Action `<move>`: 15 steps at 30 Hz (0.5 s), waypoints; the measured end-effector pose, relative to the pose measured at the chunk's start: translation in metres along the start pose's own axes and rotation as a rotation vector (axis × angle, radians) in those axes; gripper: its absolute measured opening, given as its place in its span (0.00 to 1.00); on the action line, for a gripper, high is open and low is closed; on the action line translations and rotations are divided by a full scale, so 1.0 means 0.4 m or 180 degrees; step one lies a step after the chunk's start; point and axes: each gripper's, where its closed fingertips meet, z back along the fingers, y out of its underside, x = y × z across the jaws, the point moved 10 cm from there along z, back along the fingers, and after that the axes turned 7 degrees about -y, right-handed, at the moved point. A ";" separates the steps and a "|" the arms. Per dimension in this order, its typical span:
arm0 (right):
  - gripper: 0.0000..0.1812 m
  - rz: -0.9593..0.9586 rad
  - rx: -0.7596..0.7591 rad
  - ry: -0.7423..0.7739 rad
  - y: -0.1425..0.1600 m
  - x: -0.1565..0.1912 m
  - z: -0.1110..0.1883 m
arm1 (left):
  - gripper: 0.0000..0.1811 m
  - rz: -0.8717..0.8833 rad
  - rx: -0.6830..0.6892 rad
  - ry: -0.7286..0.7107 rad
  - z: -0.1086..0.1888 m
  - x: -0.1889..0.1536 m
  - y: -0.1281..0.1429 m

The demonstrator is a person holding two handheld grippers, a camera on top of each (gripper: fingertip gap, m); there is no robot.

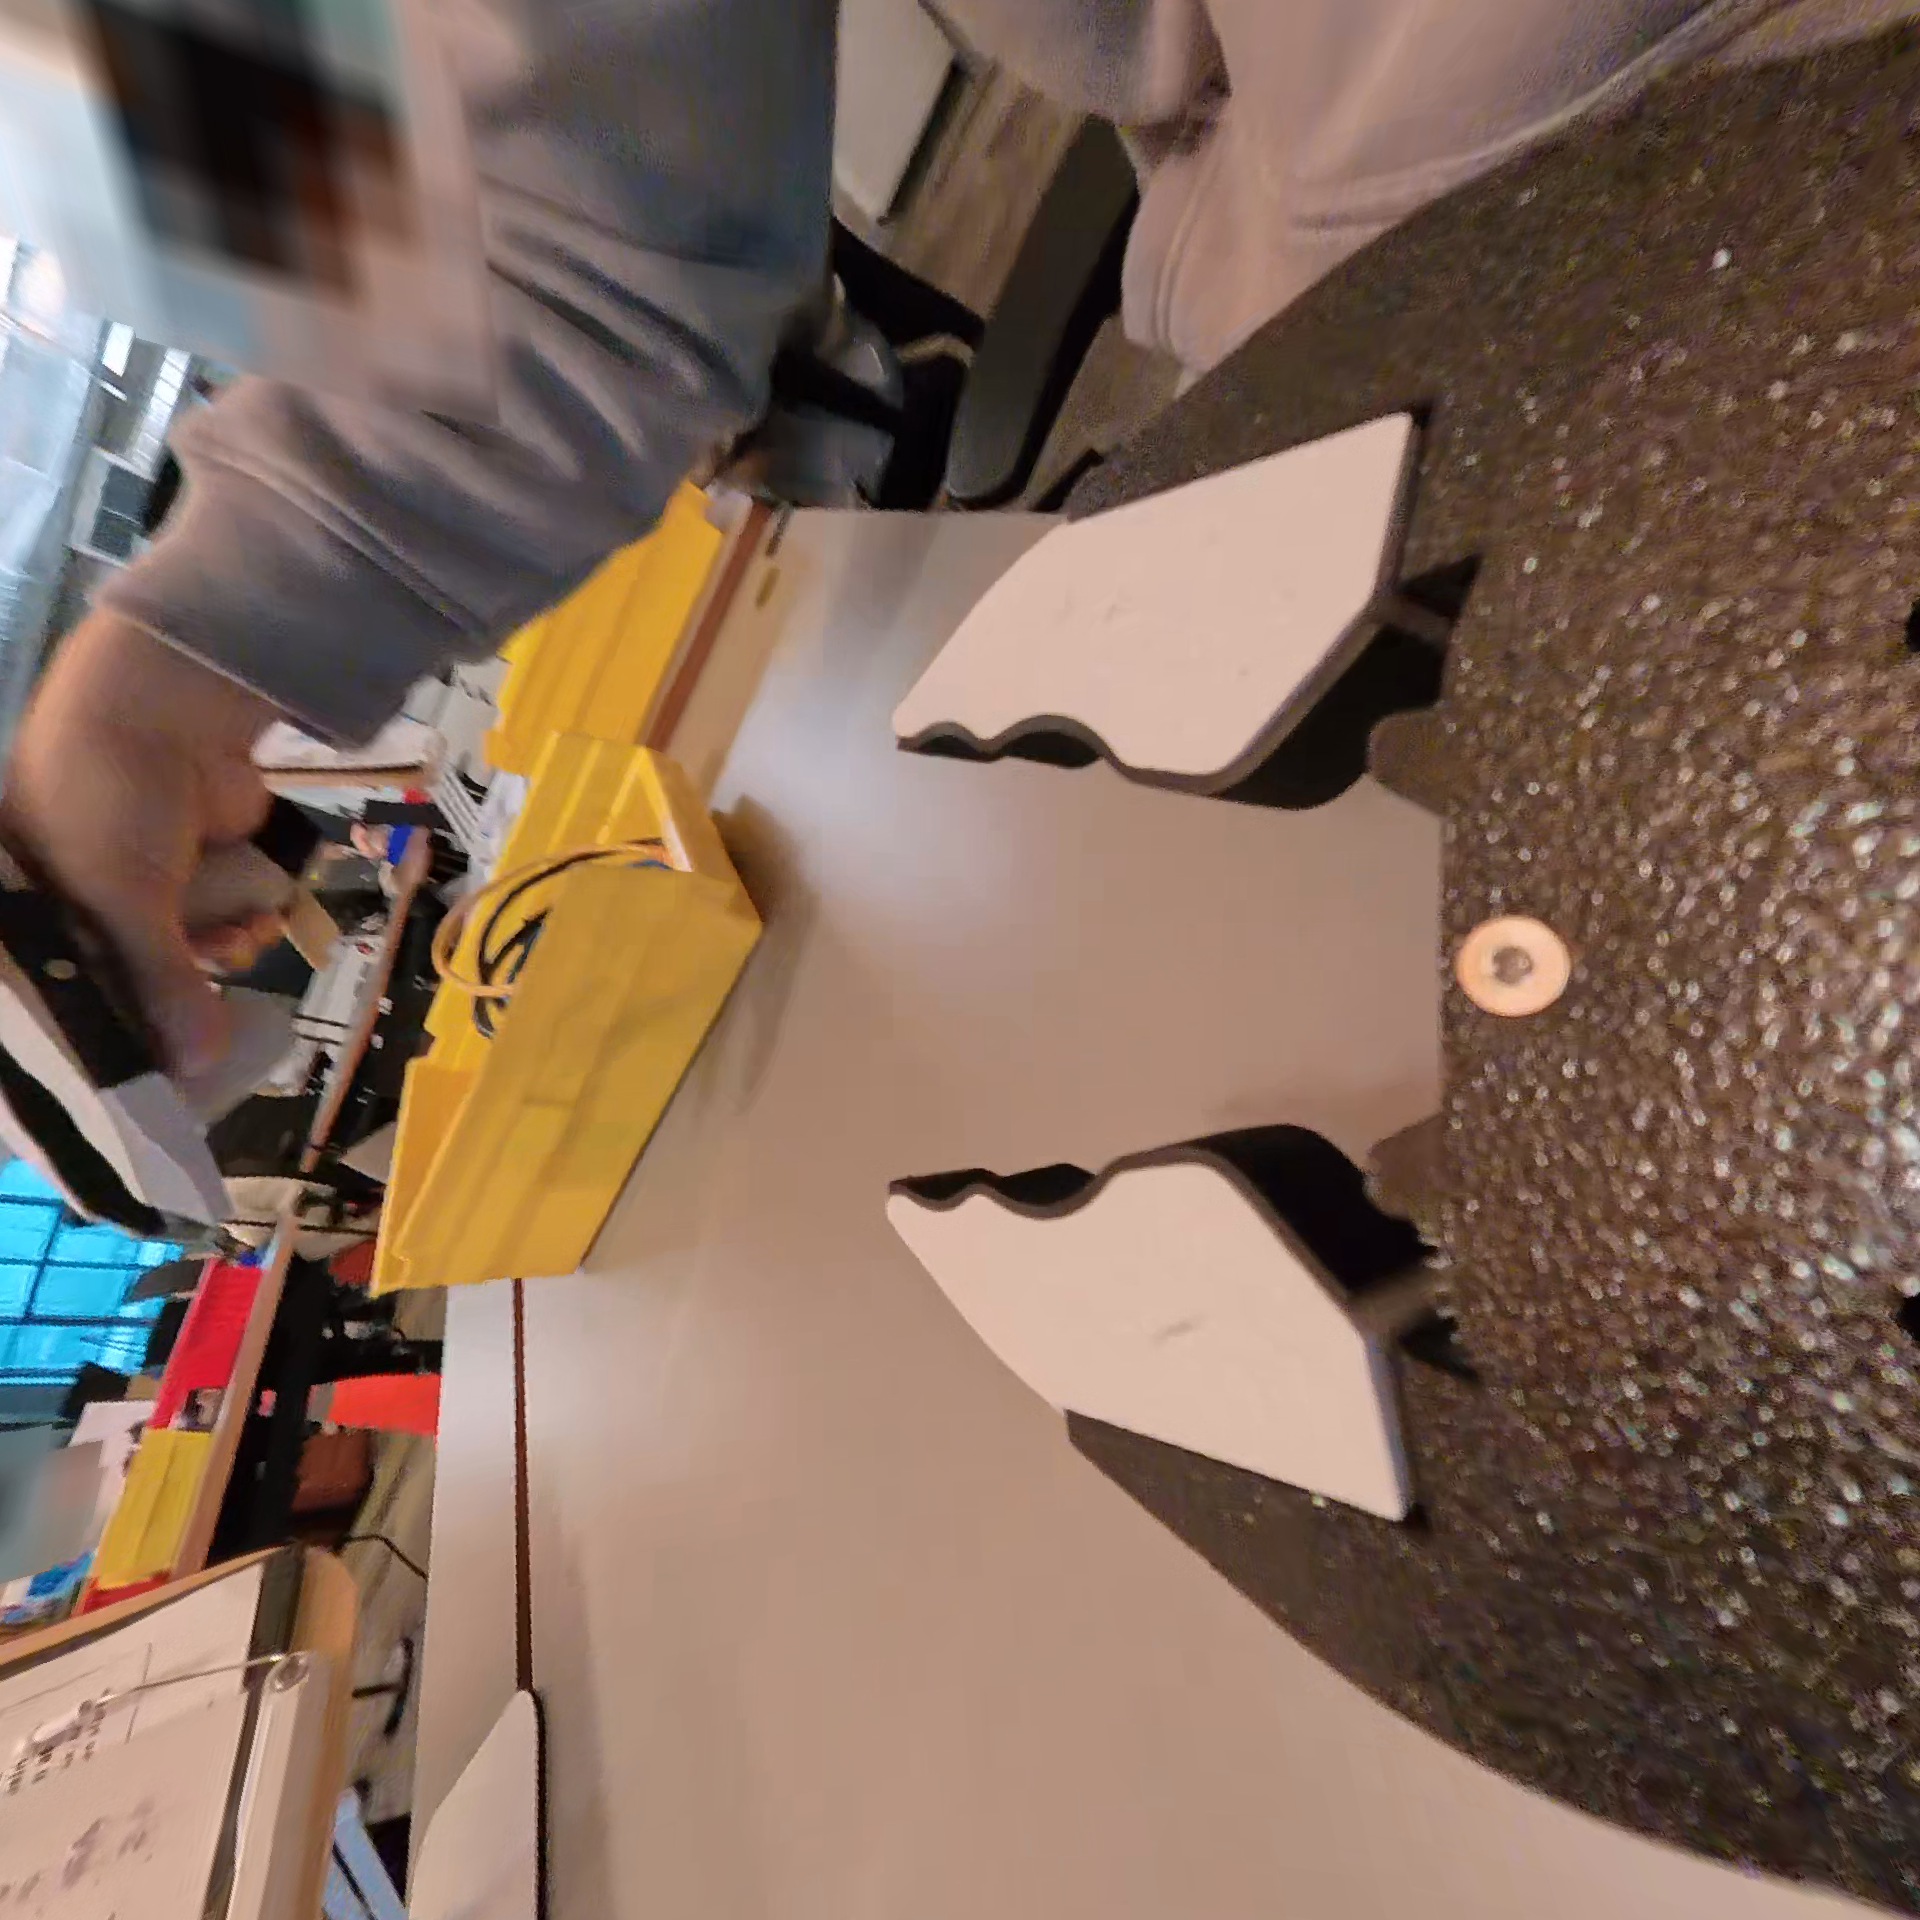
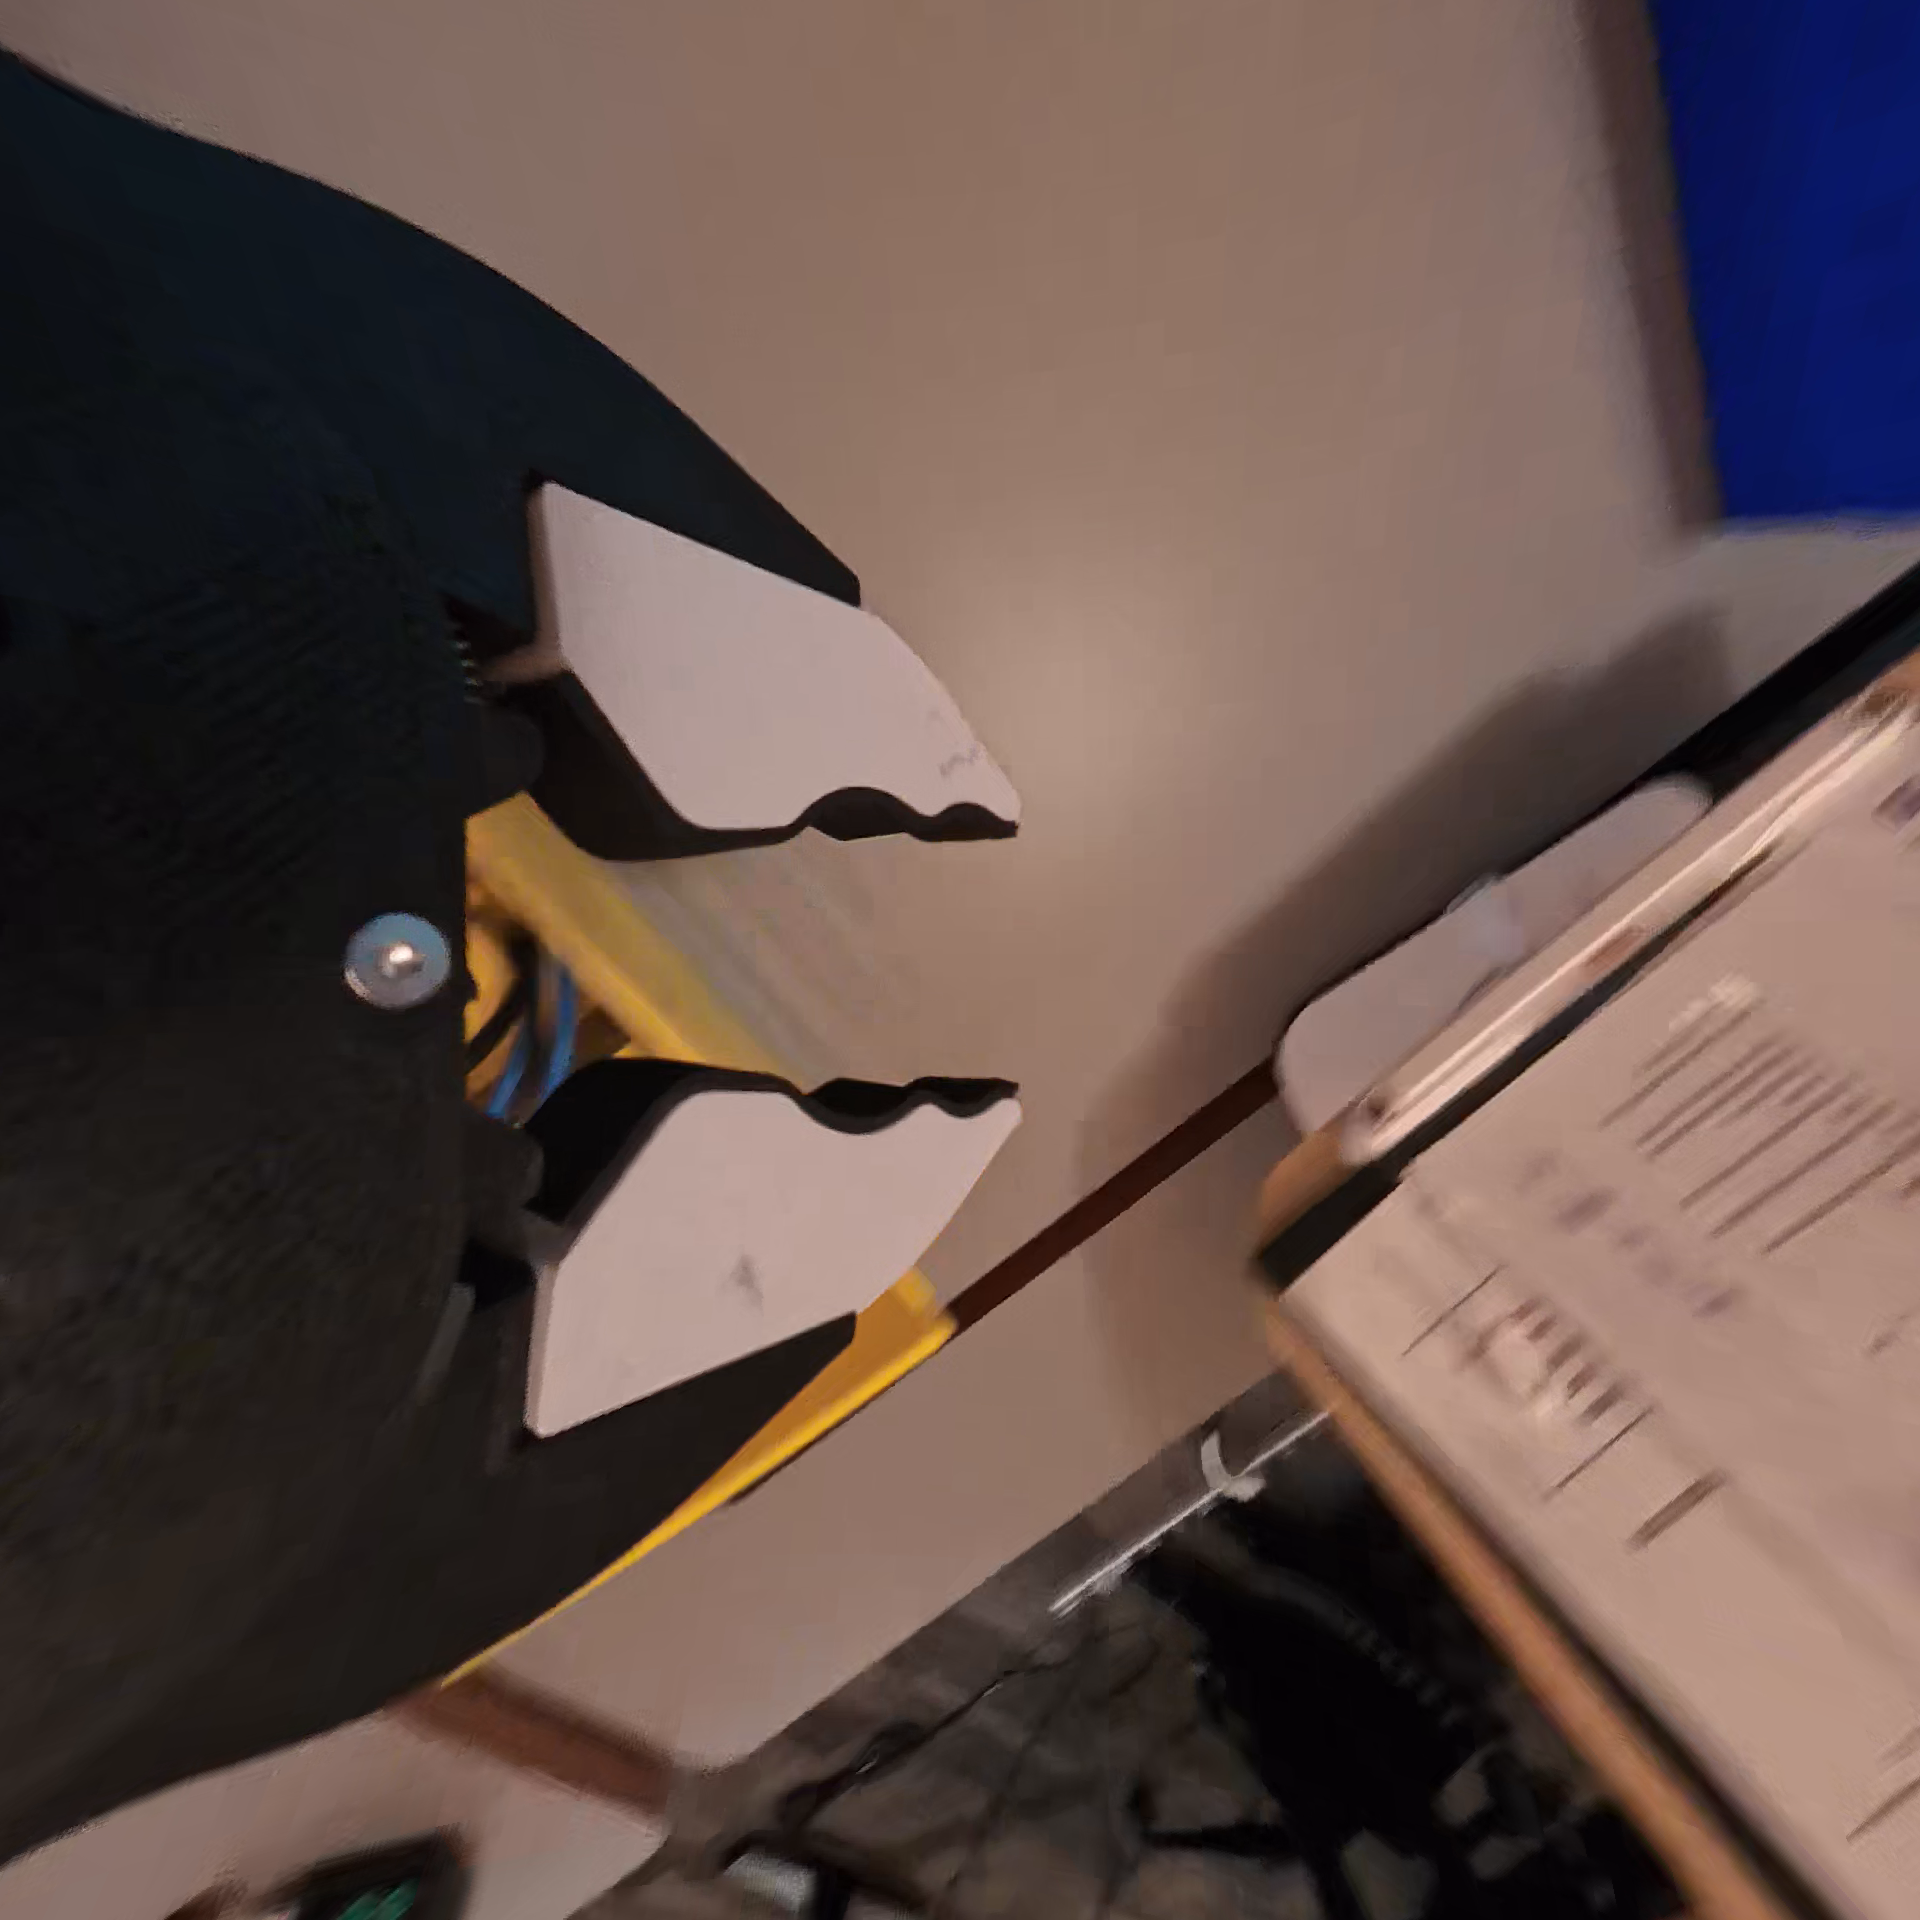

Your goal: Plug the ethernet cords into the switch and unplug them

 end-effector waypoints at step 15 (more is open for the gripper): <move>0.32 -0.0699 -0.0897 -0.1098 -0.085 0.358 -0.122 | 0.42 -0.0533 0.0291 -0.0783 0.048 0.088 -0.054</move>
